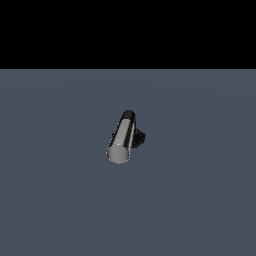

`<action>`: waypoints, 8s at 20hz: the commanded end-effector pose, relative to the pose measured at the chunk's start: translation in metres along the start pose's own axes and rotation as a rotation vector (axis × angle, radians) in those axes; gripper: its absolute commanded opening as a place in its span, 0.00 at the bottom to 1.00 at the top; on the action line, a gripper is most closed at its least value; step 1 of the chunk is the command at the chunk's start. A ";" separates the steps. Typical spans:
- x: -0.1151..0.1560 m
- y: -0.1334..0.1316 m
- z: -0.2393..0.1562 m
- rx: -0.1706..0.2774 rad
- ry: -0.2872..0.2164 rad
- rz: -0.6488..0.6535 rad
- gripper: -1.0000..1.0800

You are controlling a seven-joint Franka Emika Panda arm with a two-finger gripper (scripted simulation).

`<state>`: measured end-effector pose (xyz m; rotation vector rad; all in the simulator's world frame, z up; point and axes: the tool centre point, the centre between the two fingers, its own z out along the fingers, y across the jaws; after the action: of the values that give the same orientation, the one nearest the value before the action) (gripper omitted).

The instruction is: Turn on the faucet by rotating a designated handle.

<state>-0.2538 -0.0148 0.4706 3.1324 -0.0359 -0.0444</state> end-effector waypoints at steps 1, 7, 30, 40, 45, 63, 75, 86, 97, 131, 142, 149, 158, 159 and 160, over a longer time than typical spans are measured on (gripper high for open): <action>0.000 0.000 0.000 0.000 0.000 0.000 0.00; 0.002 -0.002 0.008 0.000 0.001 0.000 0.00; 0.048 -0.040 0.159 0.005 0.012 0.001 0.00; 0.073 -0.059 0.232 0.007 0.018 0.000 0.00; 0.086 -0.069 0.267 0.009 0.021 -0.001 0.00; 0.122 -0.093 0.355 0.011 0.027 -0.002 0.00; 0.125 -0.094 0.361 0.009 0.028 -0.002 0.00; 0.129 -0.040 0.361 0.009 0.028 -0.002 0.00; 0.133 0.014 0.362 0.009 0.028 -0.002 0.00; 0.195 0.113 0.361 0.010 0.028 -0.016 0.00; 0.224 0.142 0.360 0.009 0.028 -0.011 0.00; 0.242 0.160 0.360 0.009 0.028 -0.008 0.00; 0.264 0.182 0.360 0.009 0.028 -0.004 0.00; 0.266 0.185 0.360 0.009 0.028 -0.003 0.00; 0.269 0.187 0.360 0.009 0.028 -0.003 0.00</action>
<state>-0.0034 -0.1988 0.1053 3.1471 -0.0137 -0.0071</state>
